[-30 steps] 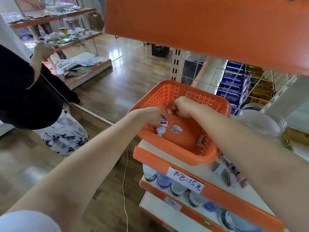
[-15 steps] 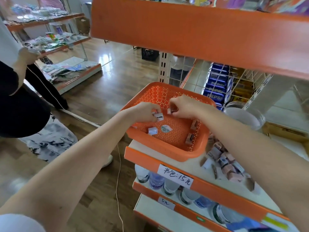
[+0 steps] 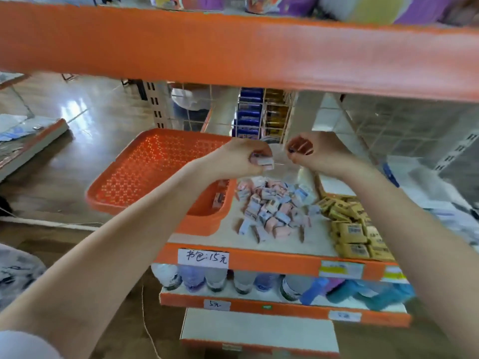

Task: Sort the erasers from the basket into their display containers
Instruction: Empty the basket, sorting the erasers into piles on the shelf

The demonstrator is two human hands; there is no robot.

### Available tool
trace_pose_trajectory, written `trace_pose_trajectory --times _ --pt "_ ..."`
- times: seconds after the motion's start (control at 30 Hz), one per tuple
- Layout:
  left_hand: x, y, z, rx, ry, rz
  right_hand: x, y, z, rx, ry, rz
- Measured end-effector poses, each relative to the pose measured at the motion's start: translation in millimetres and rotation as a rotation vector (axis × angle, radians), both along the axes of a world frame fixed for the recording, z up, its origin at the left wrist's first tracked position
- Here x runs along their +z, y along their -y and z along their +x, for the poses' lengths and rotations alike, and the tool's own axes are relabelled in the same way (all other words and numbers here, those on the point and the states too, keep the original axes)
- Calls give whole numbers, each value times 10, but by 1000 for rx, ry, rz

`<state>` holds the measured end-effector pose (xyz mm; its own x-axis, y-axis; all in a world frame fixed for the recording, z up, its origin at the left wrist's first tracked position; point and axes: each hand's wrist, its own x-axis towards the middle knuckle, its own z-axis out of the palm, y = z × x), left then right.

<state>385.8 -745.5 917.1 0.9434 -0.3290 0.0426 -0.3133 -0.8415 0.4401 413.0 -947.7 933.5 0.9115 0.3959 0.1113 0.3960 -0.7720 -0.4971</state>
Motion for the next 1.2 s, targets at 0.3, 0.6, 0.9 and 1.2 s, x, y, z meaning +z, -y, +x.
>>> trace_pose_trajectory --times 0.3,0.6,0.9,1.2 --pt "-285 442 127 -214 -102 292 -351 744 -372 -95 -68 -10" --pt "-233 621 157 -211 -155 324 -401 1011 -518 -192 -39 31" --pt "-196 1534 87 -388 -33 74 -336 1732 -735 -381 38 82" --pt "-569 2188 34 -481 -60 125 -546 2514 -880 -626 91 -115"
